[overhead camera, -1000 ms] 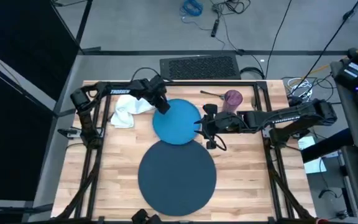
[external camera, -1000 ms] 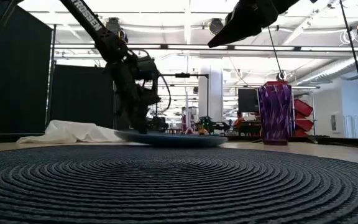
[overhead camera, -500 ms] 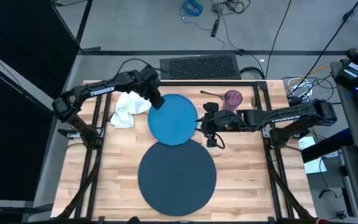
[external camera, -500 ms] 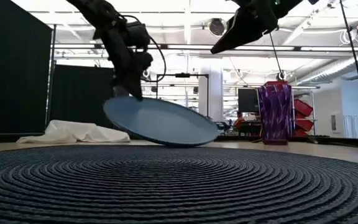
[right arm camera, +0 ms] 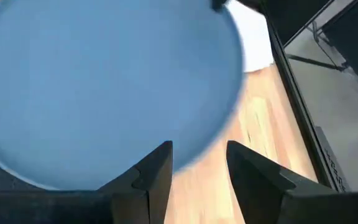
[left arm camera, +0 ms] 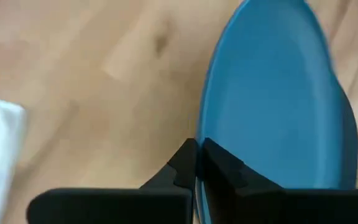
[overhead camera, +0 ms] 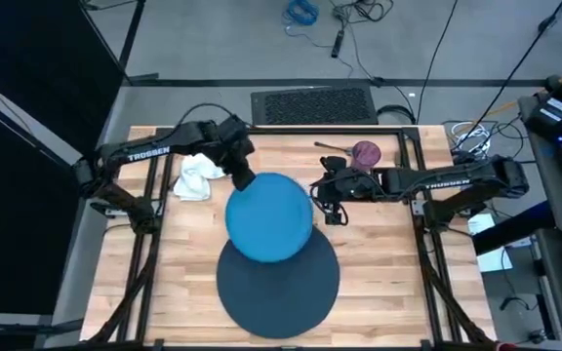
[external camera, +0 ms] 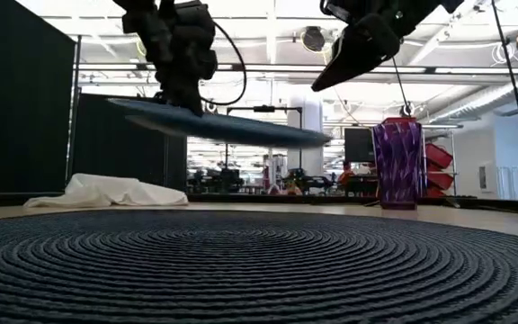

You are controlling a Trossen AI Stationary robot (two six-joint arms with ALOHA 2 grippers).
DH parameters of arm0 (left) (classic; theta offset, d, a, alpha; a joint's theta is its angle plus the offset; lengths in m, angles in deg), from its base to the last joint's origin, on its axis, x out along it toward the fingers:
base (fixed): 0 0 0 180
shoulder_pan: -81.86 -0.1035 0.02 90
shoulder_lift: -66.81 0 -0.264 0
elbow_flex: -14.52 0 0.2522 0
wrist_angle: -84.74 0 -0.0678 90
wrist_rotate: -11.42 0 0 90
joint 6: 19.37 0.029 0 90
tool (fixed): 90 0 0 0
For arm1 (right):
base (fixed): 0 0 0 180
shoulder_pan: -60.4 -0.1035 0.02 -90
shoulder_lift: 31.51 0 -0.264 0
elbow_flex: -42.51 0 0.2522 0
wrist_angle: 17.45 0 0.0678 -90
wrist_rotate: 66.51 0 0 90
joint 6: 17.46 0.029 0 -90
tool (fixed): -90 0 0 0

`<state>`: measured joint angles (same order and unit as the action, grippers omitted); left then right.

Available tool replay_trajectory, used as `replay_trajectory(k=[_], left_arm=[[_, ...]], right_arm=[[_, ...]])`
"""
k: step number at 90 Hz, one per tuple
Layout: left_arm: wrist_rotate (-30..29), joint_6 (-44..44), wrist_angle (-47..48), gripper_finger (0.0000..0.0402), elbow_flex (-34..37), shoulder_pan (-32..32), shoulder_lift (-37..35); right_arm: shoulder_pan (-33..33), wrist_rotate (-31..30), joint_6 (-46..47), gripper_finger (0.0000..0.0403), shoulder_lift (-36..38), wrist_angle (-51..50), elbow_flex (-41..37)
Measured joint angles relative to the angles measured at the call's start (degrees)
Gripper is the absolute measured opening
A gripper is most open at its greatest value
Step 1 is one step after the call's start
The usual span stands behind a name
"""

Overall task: Set table place
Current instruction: Put the light blue plate on top of the blue table mat

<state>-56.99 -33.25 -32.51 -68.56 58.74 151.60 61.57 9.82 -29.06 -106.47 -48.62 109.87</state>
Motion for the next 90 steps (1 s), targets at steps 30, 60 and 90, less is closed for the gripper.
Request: replay_trajectory(k=[30,60,90], left_arm=[[-0.3,-10.2,-4.9,0.0000,4.3,15.3,0.9],[-0.4,-14.4,-17.2,0.0000,7.6,23.3,8.4],[1.0,-14.1,-24.8,0.0000,7.6,25.2,15.4]], right_arm=[[0.0,0.1,0.0,0.0138,0.0,-1.1,0.0],[0.0,0.2,0.4,0.0138,0.0,-1.1,0.0],[0.0,0.3,0.4,0.0138,0.0,-1.1,0.0]])
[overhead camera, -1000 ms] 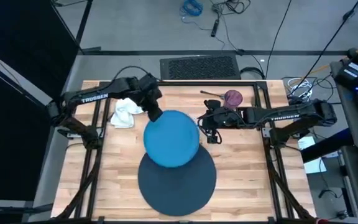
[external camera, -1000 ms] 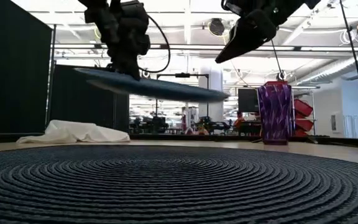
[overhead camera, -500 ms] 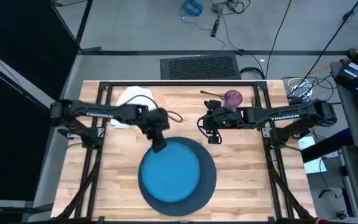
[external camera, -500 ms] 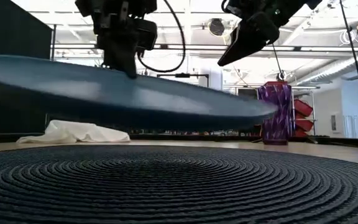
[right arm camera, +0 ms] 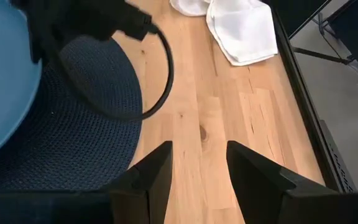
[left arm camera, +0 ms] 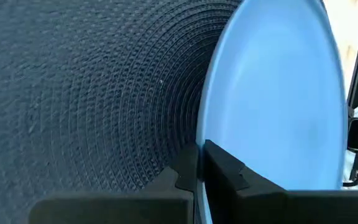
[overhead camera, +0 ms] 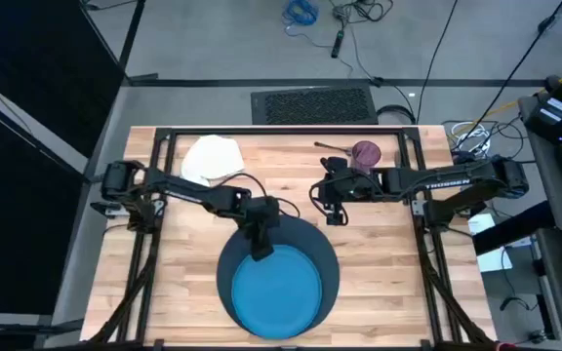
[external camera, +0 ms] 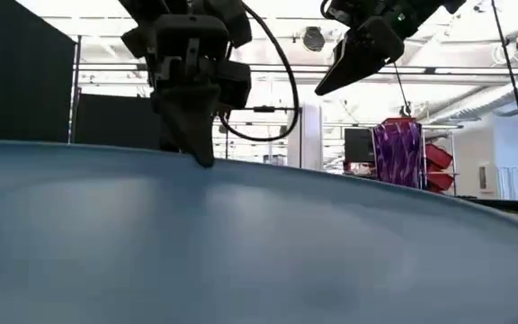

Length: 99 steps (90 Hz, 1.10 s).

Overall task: Set table place
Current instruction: Put the light blue plate on top of the blue table mat, then fold the white napkin

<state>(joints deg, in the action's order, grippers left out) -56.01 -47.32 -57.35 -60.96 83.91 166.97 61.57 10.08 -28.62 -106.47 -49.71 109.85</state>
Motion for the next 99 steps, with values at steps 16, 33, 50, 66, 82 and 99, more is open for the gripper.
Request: replay_trajectory(k=[16,33,50,66,82,99], left_arm=[[-1.1,1.3,-0.3,0.0000,0.0,-0.2,0.6],[-3.0,1.3,-1.8,0.0000,0.0,-0.2,0.6],[-3.2,0.9,-2.4,0.0025,0.0,-0.2,0.6],[-3.7,1.2,-2.3,0.0069,0.0,-0.2,0.6],[-6.0,2.0,-2.2,0.0096,0.0,-0.2,0.6],[-6.3,4.8,0.6,0.0100,-0.3,-1.1,0.6]], right_arm=[[0.0,0.0,0.0,0.0138,0.0,0.0,0.0],[0.0,0.0,0.0,0.0138,0.0,0.1,0.0],[0.0,0.0,0.0,0.0138,0.0,0.2,0.0],[0.0,0.0,0.0,0.0138,0.0,0.2,0.0],[0.0,0.0,0.0,0.0138,0.0,0.2,0.0],[0.0,0.0,0.0,0.0138,0.0,0.2,0.0]])
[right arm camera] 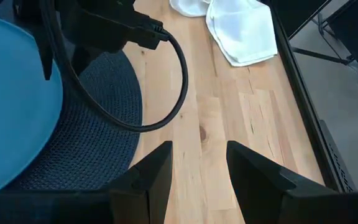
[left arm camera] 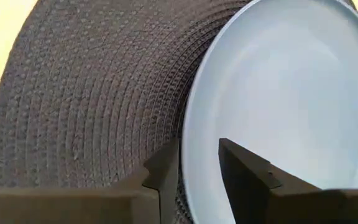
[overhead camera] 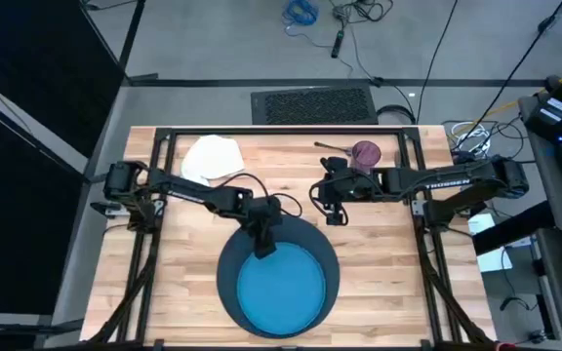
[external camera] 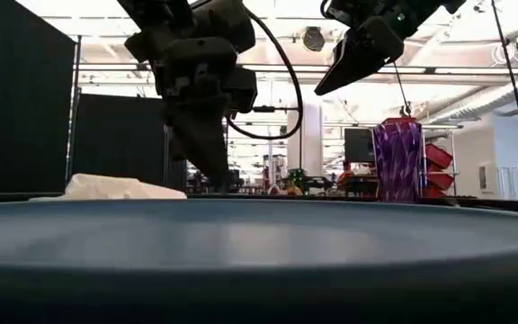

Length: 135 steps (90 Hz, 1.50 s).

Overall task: Set table place
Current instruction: Fold the white napkin

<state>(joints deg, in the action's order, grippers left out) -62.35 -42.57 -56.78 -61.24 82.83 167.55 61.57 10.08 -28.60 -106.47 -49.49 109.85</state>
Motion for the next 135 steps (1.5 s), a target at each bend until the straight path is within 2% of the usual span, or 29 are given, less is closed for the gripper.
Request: replay_trajectory(k=[21,32,43,57,70,80,99,119,135], left_arm=[[-0.3,5.2,7.6,0.0100,-2.2,-4.2,-0.5],[-3.4,8.1,10.1,0.0100,-2.4,-6.5,-1.7],[-10.1,11.7,15.2,0.0100,-2.4,-8.9,-2.9],[-21.6,14.8,21.1,0.0100,-2.4,-12.2,-4.7],[-32.0,17.1,20.7,0.0100,-2.4,-15.5,-5.5],[-35.9,20.0,18.2,0.0100,-2.4,-19.1,-5.6],[-33.3,22.6,14.1,0.0100,-2.4,-27.7,-5.6],[-24.1,22.5,15.1,0.0100,-2.3,-37.6,-5.6],[-16.3,20.6,14.7,0.0100,-2.3,-42.0,-5.6]], right_arm=[[0.0,0.0,-2.8,0.0138,0.0,2.7,0.0],[0.0,-0.1,-3.3,0.0138,0.0,4.3,0.0],[0.0,0.0,-2.3,0.0138,0.0,3.5,0.0],[0.0,0.0,-1.6,0.0138,0.0,3.1,0.0],[0.0,0.0,-1.1,0.0138,0.0,3.2,0.0],[0.0,0.3,-0.5,0.0138,-0.1,3.2,0.0],[0.0,0.3,-0.5,0.0138,-0.2,3.1,0.0],[0.0,0.3,-0.5,0.0138,-0.2,2.8,0.0],[0.0,0.3,-0.5,0.0138,-0.2,1.4,0.0]])
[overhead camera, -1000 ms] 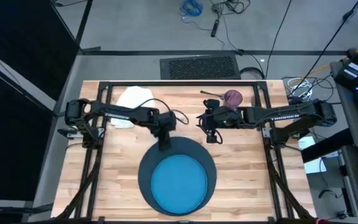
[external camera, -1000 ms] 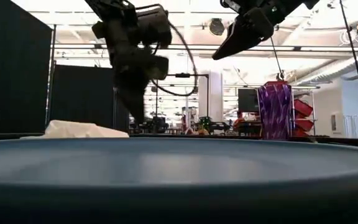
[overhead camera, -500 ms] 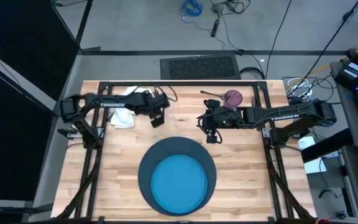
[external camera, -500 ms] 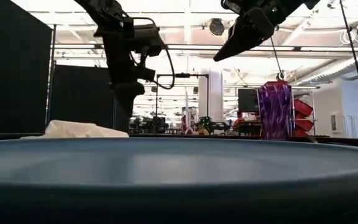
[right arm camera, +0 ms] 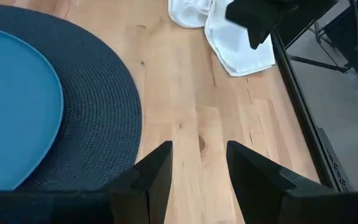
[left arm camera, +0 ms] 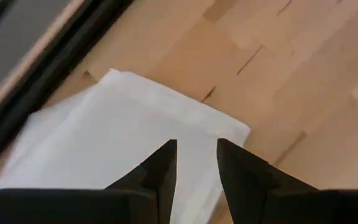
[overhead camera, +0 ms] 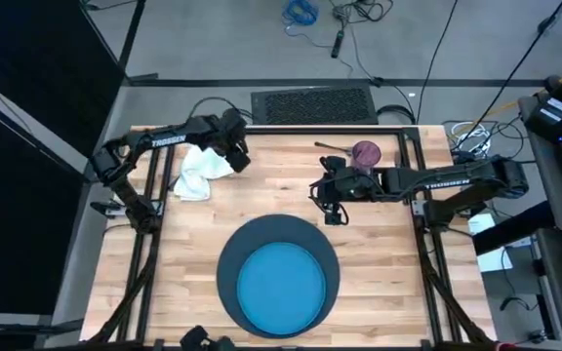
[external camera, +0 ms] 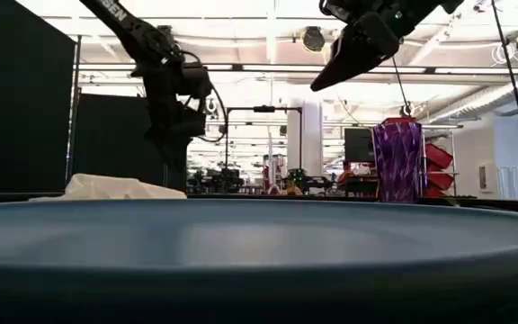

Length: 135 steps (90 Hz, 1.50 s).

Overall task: Set table place
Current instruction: Fold the white napkin

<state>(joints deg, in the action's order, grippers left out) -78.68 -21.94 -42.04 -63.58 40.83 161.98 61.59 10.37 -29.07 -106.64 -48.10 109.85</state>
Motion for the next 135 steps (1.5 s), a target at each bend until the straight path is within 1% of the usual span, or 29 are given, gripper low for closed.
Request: replay_trajectory(k=[10,31,43,70,101,122,135], left_arm=[[2.3,-1.6,-0.6,0.0100,1.0,-1.0,0.0],[2.5,-5.0,-4.9,0.0100,6.0,-1.1,0.1],[2.5,-5.7,-5.5,0.0100,7.3,-1.1,0.1],[3.8,-7.6,-12.8,0.0100,11.4,-1.0,0.5],[4.8,-7.6,-13.8,0.0100,11.3,0.7,4.4],[4.5,-7.3,-13.7,0.0100,11.3,2.5,5.1],[4.7,-5.6,-12.8,0.0082,11.3,3.3,5.2]], right_arm=[[0.0,0.0,0.0,0.0138,0.0,-0.3,0.0],[0.0,0.0,-0.2,0.0138,0.0,-0.3,0.0],[0.0,0.0,-0.2,0.0138,0.0,-0.3,0.0],[0.0,0.0,0.0,0.0138,0.0,-0.3,0.0],[0.0,0.0,0.0,0.0138,0.0,-0.3,0.0],[0.0,-0.1,0.0,0.0138,0.0,-0.2,0.0],[0.0,-0.1,0.4,0.0138,0.0,-0.1,0.0]])
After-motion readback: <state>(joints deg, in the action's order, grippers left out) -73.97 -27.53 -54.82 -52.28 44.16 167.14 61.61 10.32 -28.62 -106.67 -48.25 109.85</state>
